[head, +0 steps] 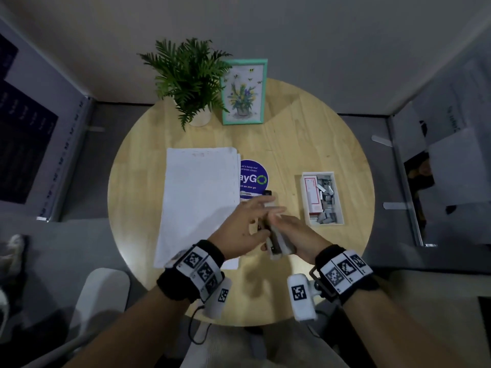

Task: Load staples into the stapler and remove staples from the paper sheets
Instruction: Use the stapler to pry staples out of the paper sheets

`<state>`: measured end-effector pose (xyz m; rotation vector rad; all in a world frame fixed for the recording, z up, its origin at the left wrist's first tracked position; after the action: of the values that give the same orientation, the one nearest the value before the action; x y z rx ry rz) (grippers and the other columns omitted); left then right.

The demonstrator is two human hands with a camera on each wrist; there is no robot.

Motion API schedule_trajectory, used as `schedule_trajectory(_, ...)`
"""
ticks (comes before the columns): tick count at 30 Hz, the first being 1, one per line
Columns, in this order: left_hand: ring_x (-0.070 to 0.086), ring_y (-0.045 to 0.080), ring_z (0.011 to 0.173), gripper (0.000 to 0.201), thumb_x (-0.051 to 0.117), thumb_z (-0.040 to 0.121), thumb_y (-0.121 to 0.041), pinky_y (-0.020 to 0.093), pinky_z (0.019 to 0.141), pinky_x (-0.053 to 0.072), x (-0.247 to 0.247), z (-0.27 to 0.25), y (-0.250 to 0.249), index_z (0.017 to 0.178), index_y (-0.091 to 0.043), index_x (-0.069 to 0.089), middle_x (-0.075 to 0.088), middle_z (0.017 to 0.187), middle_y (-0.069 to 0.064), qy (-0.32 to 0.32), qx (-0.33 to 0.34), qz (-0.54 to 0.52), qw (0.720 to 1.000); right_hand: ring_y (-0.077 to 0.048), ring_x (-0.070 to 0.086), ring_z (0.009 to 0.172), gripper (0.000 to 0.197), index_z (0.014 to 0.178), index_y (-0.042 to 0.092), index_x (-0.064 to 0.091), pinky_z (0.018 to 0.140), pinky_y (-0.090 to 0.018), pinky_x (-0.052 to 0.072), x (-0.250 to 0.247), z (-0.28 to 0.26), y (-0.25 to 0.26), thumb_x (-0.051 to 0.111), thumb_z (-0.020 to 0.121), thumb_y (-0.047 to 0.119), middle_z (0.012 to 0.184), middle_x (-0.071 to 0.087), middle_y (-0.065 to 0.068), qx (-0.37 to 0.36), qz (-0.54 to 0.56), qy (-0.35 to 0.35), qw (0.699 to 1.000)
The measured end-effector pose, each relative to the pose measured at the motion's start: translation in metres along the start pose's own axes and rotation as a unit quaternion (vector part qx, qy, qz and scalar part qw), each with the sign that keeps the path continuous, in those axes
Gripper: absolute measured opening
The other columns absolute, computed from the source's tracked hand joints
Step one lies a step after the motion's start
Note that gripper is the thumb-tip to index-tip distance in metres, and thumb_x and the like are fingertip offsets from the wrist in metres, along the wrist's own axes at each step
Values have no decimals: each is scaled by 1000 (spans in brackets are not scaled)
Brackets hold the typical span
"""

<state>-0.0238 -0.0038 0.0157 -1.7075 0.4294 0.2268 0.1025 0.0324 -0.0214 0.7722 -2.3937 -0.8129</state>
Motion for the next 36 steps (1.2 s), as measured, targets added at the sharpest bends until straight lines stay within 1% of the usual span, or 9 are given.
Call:
schedule_trajectory(3,57,11,109,63,43,83,13,28,81,51,-33,7,17,126,-30,57,54,133,-8,-11,-14,-11,1000,-26,63,74,54,99,7,65,66,-35,51,0,10,-12,78,70,49,80,66,-10,-10,-57,-99,993)
schedule_trajectory(5,56,18,109,63,39,80,16,28,87,47,-45,18,40,125,-24,57,57,130,-3,33,-30,147,988,-26,63,72,38,100,4,66,67,-36,51,-4,15,-23,77,76,32,79,67,-11,-1,-34,-180,983)
schedule_trajectory(9,40,32,125,56,50,85,8,43,94,43,-25,20,84,132,-22,48,47,139,5,284,55,507,812,-26,64,67,18,88,10,67,64,-35,50,2,17,-36,77,78,21,69,67,-6,12,46,-252,966)
schedule_trajectory(13,66,27,101,48,87,56,-16,36,70,56,-12,28,100,98,-34,71,70,104,-1,305,148,629,700,-28,64,70,22,92,7,65,65,-37,52,8,16,-43,76,78,21,75,66,-11,9,65,-289,955)
schedule_trajectory(17,71,22,78,37,88,41,-14,35,65,58,2,45,90,72,-29,74,72,82,-2,252,219,641,691,-28,62,72,16,88,9,64,66,-36,51,11,8,-44,75,80,18,77,65,-12,-16,61,-303,951)
schedule_trajectory(22,64,31,94,27,78,67,-7,42,80,52,1,50,79,91,-17,72,69,99,6,319,235,641,657,-28,63,74,20,88,11,62,63,-33,49,7,-4,-48,76,78,20,80,66,-12,-24,79,-328,941)
schedule_trajectory(27,49,26,123,15,52,91,-7,42,112,25,-27,52,65,98,-14,63,64,116,5,305,214,597,710,-30,63,75,23,89,5,62,53,-29,50,11,-16,-44,79,75,11,82,65,-17,-42,94,-334,937)
schedule_trajectory(31,61,26,105,20,48,92,-2,41,118,20,-65,51,34,107,-14,54,70,102,9,239,158,517,807,-23,64,72,35,96,-3,66,62,-35,53,27,-21,-25,83,68,9,93,70,-22,-77,78,-296,949)
schedule_trajectory(36,46,30,66,15,42,90,-5,32,61,27,-99,42,-22,81,-17,38,49,67,4,190,116,408,886,-26,64,70,39,92,3,67,60,-43,55,44,-23,14,88,59,8,82,70,-18,-150,84,-286,943)
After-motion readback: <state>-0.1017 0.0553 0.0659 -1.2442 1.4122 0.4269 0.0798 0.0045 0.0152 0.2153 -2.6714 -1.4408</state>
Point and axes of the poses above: each hand's wrist, its own z-axis towards the middle knuckle, its own x-axis out of the palm, y = z × x, the point moved 5 cm from there along z, towards the middle knuckle
